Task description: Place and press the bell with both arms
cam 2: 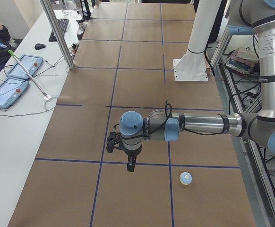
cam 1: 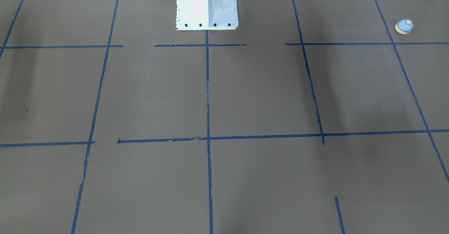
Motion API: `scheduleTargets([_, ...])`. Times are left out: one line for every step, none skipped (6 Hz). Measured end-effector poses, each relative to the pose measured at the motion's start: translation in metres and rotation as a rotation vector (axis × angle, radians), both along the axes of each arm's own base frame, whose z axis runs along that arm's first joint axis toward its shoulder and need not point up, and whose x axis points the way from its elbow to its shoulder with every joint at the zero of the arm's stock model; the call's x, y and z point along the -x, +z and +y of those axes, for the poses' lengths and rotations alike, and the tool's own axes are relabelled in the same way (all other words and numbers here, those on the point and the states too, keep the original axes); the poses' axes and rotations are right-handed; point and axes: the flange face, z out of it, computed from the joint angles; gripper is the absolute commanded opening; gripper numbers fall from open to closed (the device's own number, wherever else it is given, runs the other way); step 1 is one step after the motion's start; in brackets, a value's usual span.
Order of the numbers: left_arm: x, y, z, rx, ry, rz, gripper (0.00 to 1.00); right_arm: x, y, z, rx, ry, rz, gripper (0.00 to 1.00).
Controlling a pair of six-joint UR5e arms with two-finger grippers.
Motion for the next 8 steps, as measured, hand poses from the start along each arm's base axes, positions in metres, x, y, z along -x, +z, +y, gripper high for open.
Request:
scheduleTargets([0.0, 0.0, 0.001, 0.0, 0.0, 0.0, 1.0, 0.0, 0.001, 0.002, 0.002, 0.0, 0.0, 1.0])
scheduleTargets([0.0, 0.0, 0.002, 0.002, 0.001, -0.002, 1.0, 0.0, 0.003, 0.004, 0.001, -0.003, -0.001, 1.0])
scheduleTargets([-0.001, 0.001, 0.003, 0.006, 0.001, -0.003, 1.0, 0.0, 0.0, 0.005, -0.007, -0.005, -0.003, 1.0])
scheduleTargets([-0.001, -0.007, -0.003, -0.012, -0.001, -0.005, 1.0, 0.0, -0.006, 0.004, -0.018, -0.004, -0.005, 1.0])
scheduleTargets([-0.001, -0.026, -0.017, -0.05, -0.002, -0.007, 1.0, 0.0, -0.01, 0.004, -0.024, -0.002, -0.007, 1.0])
scheduleTargets([-0.001, -0.047, -0.03, -0.093, -0.003, -0.006, 1.0, 0.0, -0.012, 0.004, -0.026, -0.001, -0.008, 1.0])
scheduleTargets([-0.002, -0.062, -0.035, -0.133, 0.0, -0.004, 1.0, 0.0, -0.012, 0.004, -0.025, 0.0, -0.008, 1.0])
scheduleTargets([-0.005, -0.069, -0.035, -0.163, 0.009, 0.0, 1.0, 0.0, -0.012, 0.004, -0.024, 0.001, -0.008, 1.0])
